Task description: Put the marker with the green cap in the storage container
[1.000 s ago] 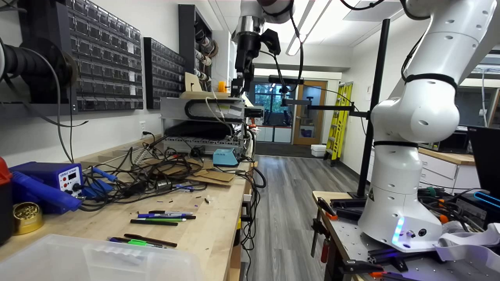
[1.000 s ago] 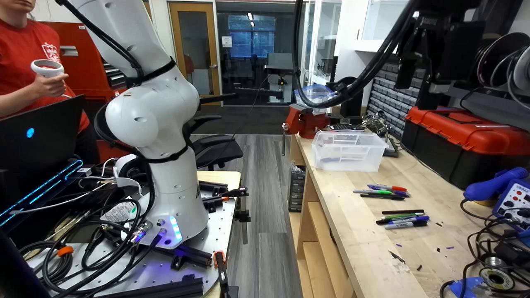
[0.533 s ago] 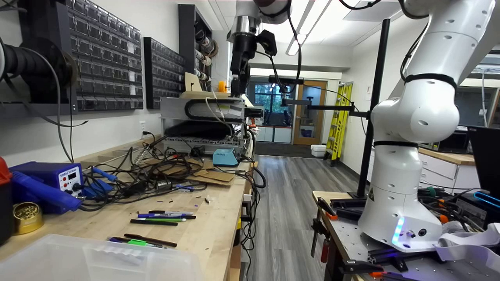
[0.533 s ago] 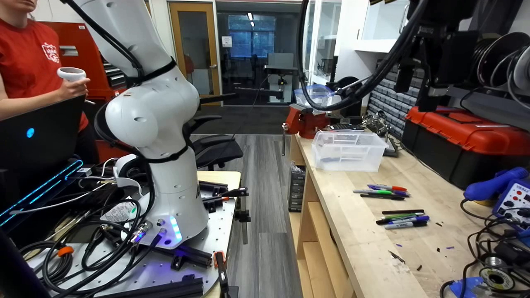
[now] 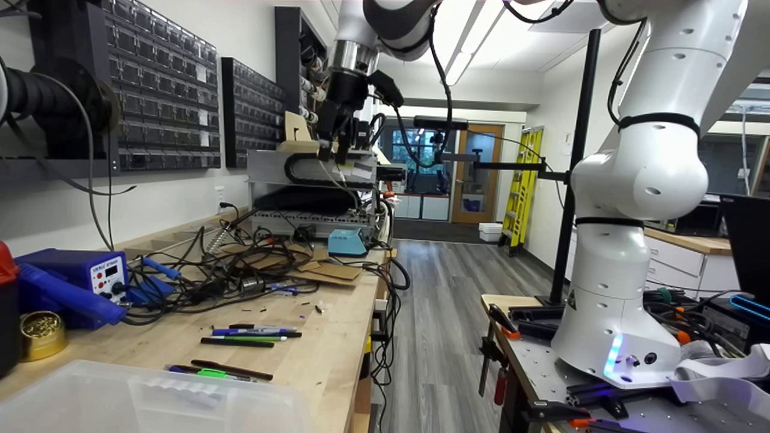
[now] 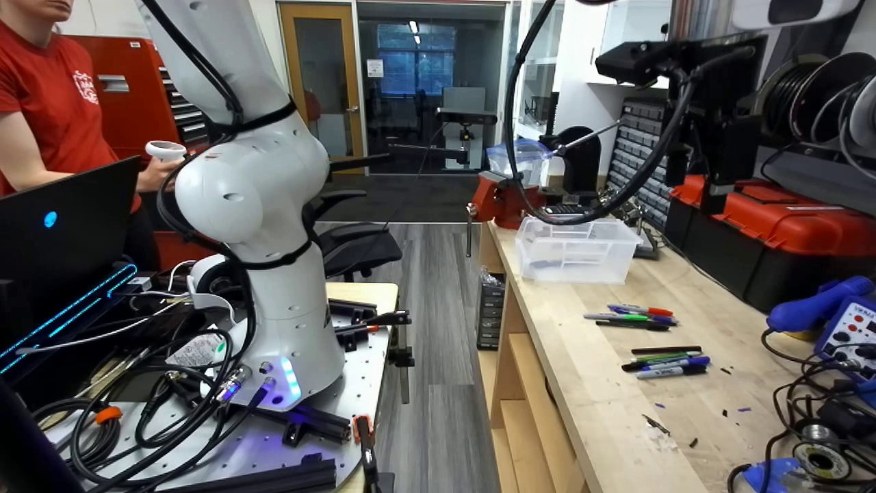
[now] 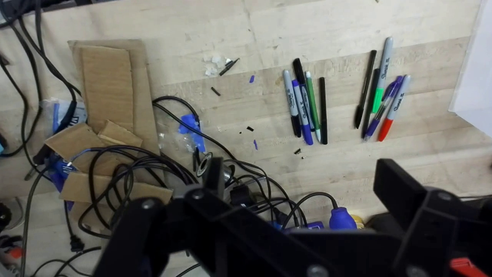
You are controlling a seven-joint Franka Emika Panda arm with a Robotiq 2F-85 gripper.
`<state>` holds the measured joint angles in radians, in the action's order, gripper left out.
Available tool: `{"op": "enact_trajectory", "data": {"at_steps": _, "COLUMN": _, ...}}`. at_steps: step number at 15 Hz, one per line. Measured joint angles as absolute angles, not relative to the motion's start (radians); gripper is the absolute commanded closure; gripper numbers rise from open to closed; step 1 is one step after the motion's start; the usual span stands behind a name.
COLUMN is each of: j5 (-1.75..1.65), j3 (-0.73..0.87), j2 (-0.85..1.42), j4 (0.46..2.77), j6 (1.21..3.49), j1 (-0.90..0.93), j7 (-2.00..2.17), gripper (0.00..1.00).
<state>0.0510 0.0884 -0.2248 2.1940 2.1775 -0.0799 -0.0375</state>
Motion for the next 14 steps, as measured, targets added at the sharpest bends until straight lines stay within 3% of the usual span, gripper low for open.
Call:
{"op": "enact_trajectory", "data": {"at_steps": 5, "j5": 0.031, "j3": 0.022, "j2": -0.147, "j4": 2.234, "j6": 2.312, "j1": -0.059, "j7": 0.004, "gripper": 0.00}}
{"op": "enact_trajectory", "data": {"at_steps": 14, "j5": 0.026, "j3": 0.011, "j2": -0.118, "j4": 2.238, "j6": 2.319, "j1": -0.049, "j7": 0.004, "gripper": 0.00}}
